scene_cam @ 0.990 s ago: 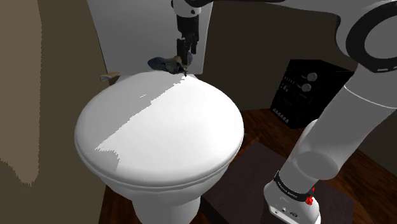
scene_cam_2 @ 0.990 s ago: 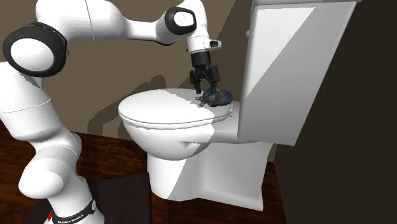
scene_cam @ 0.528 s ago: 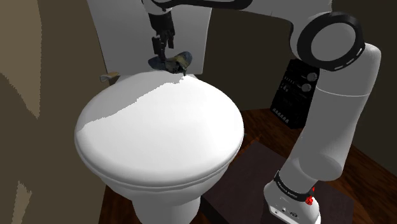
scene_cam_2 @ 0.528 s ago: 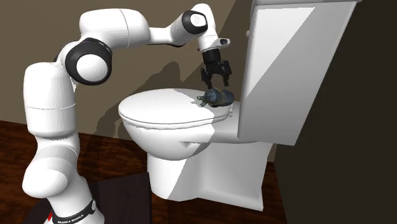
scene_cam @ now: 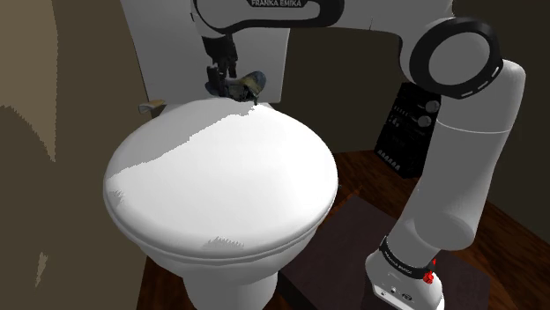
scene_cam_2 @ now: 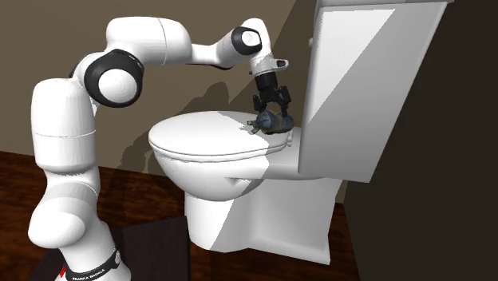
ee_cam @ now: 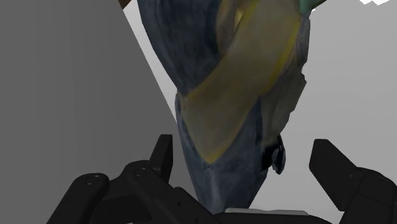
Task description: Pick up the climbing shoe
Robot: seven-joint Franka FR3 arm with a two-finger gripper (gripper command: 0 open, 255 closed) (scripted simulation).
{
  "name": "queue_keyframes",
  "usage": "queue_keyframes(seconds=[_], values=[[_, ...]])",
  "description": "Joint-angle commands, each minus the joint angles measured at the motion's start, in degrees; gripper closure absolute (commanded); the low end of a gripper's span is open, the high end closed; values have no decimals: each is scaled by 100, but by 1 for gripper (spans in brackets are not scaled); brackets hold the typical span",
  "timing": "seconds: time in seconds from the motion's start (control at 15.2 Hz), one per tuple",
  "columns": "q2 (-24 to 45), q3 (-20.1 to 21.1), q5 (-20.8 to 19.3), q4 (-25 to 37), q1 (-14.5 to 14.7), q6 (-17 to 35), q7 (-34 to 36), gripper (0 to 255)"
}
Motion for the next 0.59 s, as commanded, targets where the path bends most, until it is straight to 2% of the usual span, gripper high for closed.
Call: queue_keyframes(seconds=[0.0,0.07,0.13,0.53], values=[[-35,2,7,-94,-5,59,23,0],[-34,2,7,-94,-5,59,23,0],[-28,3,5,-83,-2,53,25,255],[-62,2,15,-138,-10,76,26,255]])
